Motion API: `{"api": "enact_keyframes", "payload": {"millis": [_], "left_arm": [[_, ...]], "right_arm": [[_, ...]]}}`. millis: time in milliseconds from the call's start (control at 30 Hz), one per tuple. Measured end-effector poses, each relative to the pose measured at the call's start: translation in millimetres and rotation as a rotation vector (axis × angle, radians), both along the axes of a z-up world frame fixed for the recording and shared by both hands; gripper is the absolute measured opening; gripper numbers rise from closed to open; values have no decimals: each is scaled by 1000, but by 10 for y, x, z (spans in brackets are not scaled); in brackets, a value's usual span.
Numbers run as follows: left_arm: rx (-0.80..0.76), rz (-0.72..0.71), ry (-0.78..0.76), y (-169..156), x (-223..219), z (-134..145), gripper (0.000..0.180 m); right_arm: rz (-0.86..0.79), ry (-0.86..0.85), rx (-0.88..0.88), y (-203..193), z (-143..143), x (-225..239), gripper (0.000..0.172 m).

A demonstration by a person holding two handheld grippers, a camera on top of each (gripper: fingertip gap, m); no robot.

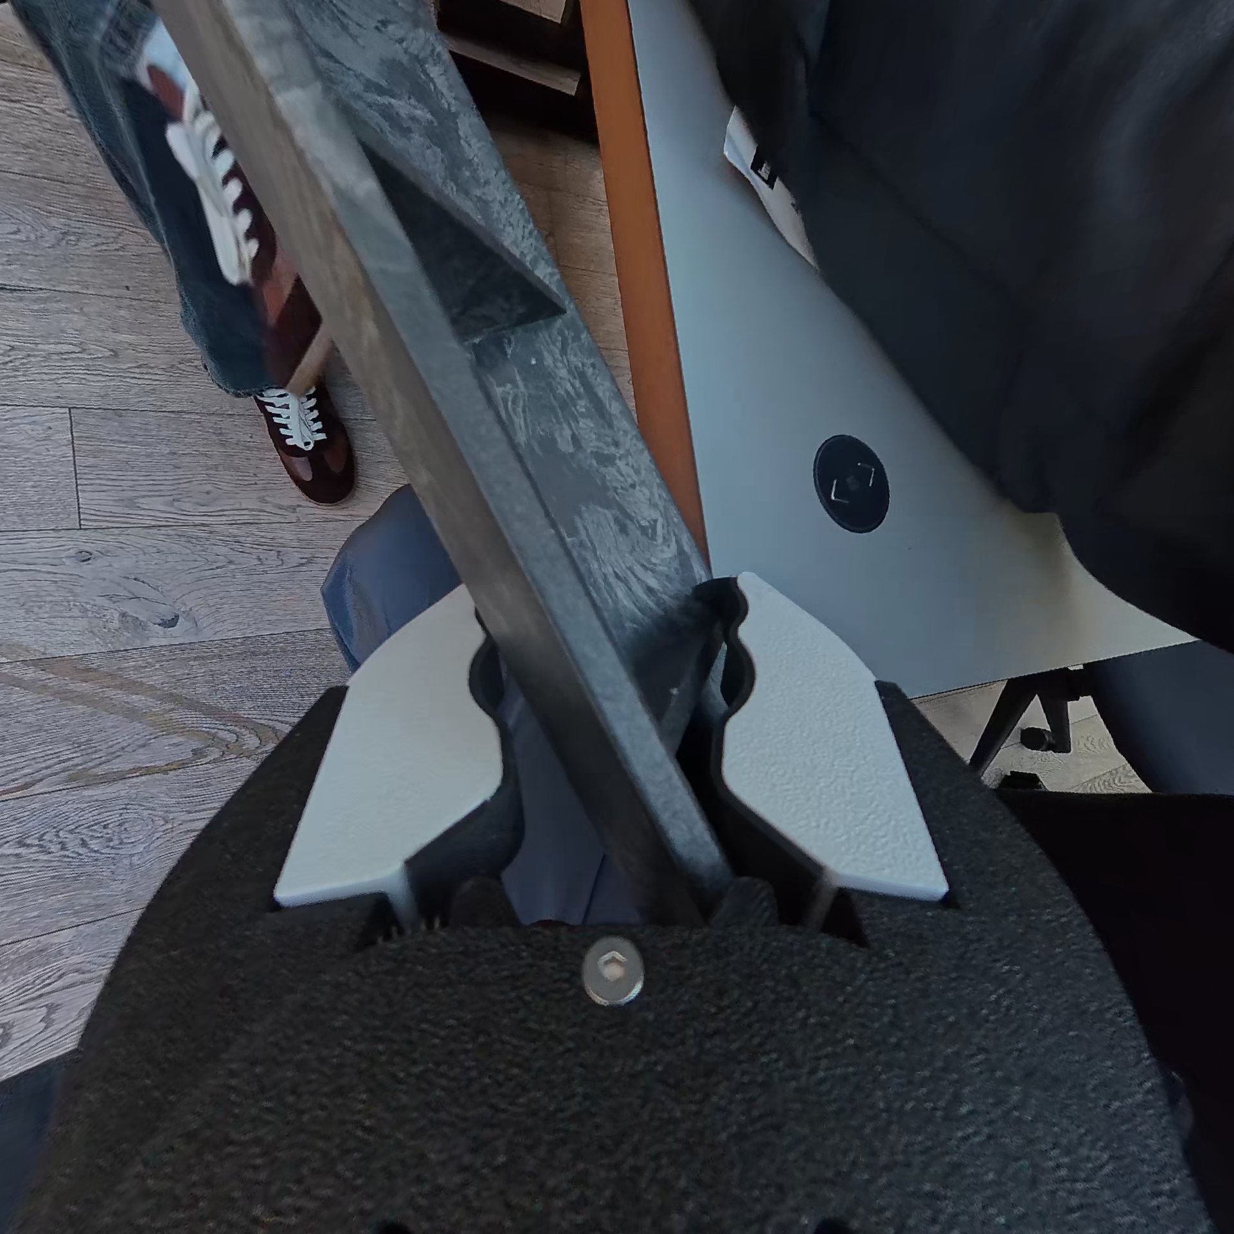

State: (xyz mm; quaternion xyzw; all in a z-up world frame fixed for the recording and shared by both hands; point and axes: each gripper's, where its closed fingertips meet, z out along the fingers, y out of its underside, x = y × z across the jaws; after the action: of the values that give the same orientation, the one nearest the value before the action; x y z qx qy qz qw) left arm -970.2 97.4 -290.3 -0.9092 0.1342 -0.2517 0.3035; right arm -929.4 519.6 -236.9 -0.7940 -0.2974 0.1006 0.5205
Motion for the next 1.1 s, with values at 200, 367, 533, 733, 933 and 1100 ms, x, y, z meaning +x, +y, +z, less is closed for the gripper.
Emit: {"api": "enact_keyframes", "payload": {"millis": [200,367,533,733,933,1100], "left_arm": [[-3,2,4,-1,2,-2,64],[-3,5,-7,-6,-8,5,63],[-5,7,-9,15,30,32,63],[-6,7,-20,77,125,75,64],[-11,5,-25,141,219,136,64],[-15,5,-29,168,280,175,64]], "right_arm": [[2,2,0,2,-2,-1,9],[3,4,0,3,4,-3,9],[4,5,0,4,3,-7,9],[4,4,2,2,2,-6,9],[4,4,2,2,5,-6,9],[3,3,3,-2,4,0,10]]}}
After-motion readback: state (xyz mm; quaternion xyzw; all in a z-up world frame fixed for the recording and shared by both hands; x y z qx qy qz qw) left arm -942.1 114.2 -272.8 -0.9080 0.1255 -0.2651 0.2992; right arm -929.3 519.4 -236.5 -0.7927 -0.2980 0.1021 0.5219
